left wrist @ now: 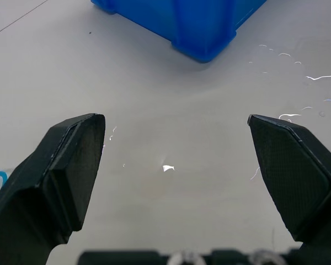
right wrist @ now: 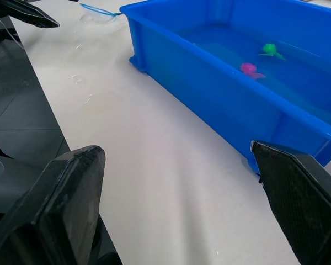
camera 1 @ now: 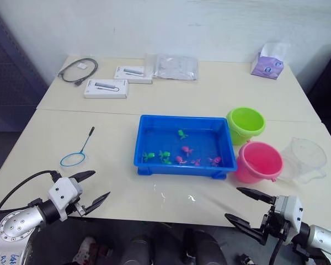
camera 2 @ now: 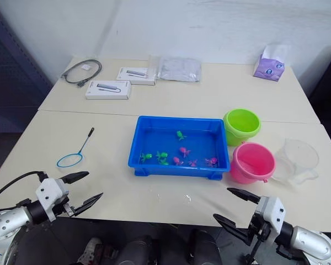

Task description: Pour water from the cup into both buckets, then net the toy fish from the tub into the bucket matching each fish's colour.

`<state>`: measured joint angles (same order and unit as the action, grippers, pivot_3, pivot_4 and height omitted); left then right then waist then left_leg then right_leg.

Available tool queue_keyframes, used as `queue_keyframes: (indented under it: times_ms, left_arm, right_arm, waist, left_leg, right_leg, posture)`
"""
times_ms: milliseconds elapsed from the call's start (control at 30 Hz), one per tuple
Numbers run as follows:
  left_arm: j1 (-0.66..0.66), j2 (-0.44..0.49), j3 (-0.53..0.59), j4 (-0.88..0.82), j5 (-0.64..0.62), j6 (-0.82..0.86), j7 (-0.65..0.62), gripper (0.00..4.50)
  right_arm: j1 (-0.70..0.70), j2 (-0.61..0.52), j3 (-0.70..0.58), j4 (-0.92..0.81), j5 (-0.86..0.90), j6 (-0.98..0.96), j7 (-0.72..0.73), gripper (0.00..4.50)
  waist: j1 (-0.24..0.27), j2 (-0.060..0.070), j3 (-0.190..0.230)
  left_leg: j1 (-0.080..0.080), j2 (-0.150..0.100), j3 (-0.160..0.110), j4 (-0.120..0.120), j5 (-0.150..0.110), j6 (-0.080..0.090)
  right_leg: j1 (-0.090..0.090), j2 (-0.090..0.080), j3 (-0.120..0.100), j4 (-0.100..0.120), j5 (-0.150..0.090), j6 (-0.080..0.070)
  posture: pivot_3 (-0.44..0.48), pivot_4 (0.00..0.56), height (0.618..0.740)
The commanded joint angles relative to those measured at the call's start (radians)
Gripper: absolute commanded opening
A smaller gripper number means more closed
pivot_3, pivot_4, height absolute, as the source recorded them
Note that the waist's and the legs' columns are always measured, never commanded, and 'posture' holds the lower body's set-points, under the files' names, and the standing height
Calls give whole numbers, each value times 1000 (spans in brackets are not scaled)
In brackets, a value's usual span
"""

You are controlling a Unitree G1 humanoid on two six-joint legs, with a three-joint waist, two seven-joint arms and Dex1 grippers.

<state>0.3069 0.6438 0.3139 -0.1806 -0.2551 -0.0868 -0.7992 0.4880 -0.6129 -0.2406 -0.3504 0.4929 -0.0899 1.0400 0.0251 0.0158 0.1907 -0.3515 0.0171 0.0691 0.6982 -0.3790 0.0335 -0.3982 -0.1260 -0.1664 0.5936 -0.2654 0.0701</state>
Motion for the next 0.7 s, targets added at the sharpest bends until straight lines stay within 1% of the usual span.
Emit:
queue_keyframes:
  times_ms: [33,100,133,167,200,267,333,400,467,533,600,700]
  left_arm:
    - [-15,26,-21,-86,-84,81,-37,4455]
    - [-68,32,-93,-190,-200,195,-90,4455]
    - [-94,30,-120,-218,-228,230,-100,4455]
    - [-113,26,-134,-229,-235,248,-98,4455]
    - [-143,24,-157,-240,-245,270,-102,4455]
    - [-188,26,-189,-250,-254,299,-111,4455]
    - [-238,24,-214,-244,-260,322,-118,4455]
    - [-287,14,-242,-236,-266,343,-125,4455]
    - [-337,-20,-287,-211,-255,350,-122,4455]
    - [-365,-43,-316,-192,-235,341,-125,4455]
    - [-406,-76,-349,-182,-226,342,-118,4455]
    - [-457,-94,-399,-179,-206,339,-135,4455]
  right_arm:
    - [71,78,-90,-48,54,-23,-84,4500]
    - [167,200,-193,-81,105,-21,-222,4500]
    - [193,247,-224,-95,117,-17,-273,4500]
    - [200,275,-237,-105,120,-11,-306,4500]
    - [205,313,-255,-108,114,-10,-358,4500]
    - [206,365,-277,-109,101,-8,-438,4500]
    - [190,408,-302,-99,40,64,-602,4500]
    - [149,430,-318,-94,-6,176,-773,4500]
    - [62,457,-338,-66,-19,218,-904,4500]
    - [8,466,-350,-47,-23,243,-964,4500]
    - [-74,462,-376,13,-29,253,-1028,4500]
    - [-206,428,-422,117,-26,267,-1107,4500]
  waist:
    - [3,0,0]
    - [28,2,0]
    - [38,4,0]
    - [36,5,0]
    - [30,6,-1]
    - [13,6,-1]
    - [-4,6,-1]
    - [-11,7,-1]
    - [-13,7,-1]
    - [-13,7,-1]
    - [-13,6,-2]
    - [-14,6,-2]
  left_leg:
    - [0,0,0,0,0,0]
    - [-2,0,-3,0,1,-1]
    - [-2,0,-4,0,0,-2]
    - [-2,-1,-4,0,0,-2]
    - [-2,-1,-3,0,-2,-6]
    - [-1,-2,-2,0,-2,-6]
    - [0,-2,0,-1,-2,-6]
    - [1,-1,0,-1,-1,-8]
    - [-1,-1,1,-1,1,-9]
    - [-2,-1,5,-1,5,-7]
    - [-2,-1,8,-3,6,-8]
    - [-1,0,12,-3,7,-8]
  right_leg:
    - [0,0,0,0,0,0]
    - [-1,0,1,0,0,0]
    - [-1,1,3,0,-1,0]
    - [-1,1,7,0,-1,0]
    - [-1,1,10,0,-1,1]
    - [0,1,12,0,0,2]
    - [0,2,13,0,0,3]
    - [-1,4,14,2,0,2]
    - [-6,4,16,6,-1,2]
    - [-10,4,19,10,-1,1]
    - [-13,8,25,12,-1,1]
    - [-15,11,30,14,-1,1]
  posture:
    - [0,150,740]
    - [0,150,740]
    - [0,150,740]
    - [0,150,740]
    - [0,150,740]
    - [0,150,740]
    - [0,150,740]
    - [0,150,740]
    - [0,150,740]
    - [0,150,740]
    - [0,150,740]
    - [0,150,740]
